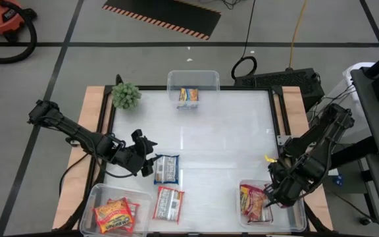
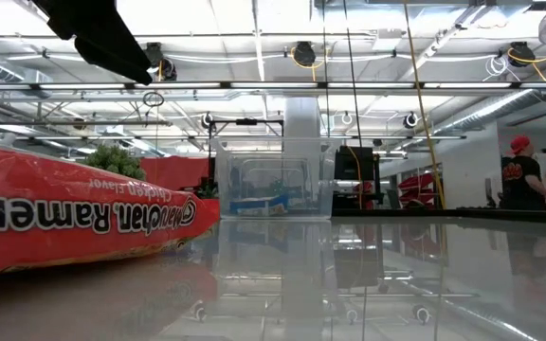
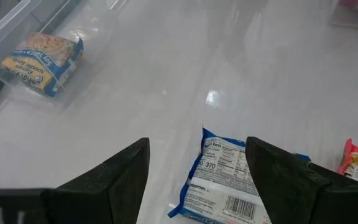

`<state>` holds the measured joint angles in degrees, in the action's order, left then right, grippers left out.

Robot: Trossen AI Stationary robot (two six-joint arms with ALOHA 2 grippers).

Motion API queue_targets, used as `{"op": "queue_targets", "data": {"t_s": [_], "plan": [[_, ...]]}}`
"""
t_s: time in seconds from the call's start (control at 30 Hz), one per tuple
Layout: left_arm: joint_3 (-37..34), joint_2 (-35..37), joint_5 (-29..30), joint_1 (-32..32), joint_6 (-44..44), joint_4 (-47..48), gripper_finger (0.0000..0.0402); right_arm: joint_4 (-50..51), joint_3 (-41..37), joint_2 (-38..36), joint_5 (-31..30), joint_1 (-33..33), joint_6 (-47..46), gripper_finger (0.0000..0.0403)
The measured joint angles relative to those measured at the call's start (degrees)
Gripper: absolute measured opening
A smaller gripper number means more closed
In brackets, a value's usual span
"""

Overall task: Sort Maruchan noodles
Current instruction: Put the red noodle pack into the right transparent bin

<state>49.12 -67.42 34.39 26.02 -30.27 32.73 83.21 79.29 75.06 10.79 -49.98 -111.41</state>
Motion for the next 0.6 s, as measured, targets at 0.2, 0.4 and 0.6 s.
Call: {"op": "queue_targets", "data": {"t_s": [0.2,0.4,0.6], "plan": [[0.0,0.0,0.0,0.0,0.1,0.0,0.0269,-2.0,0.0,2.3,1.5,0.1,-0.7,0.0146],[0.0,0.0,0.0,0.0,0.1,0.0,0.0269,-3.3,0.0,4.0,1.4,0.1,-0.3,0.0166],[0.0,0.0,0.0,0.0,0.1,0.0,0.0269,-8.1,0.0,4.5,-0.9,0.1,-0.3,0.0195]]}}
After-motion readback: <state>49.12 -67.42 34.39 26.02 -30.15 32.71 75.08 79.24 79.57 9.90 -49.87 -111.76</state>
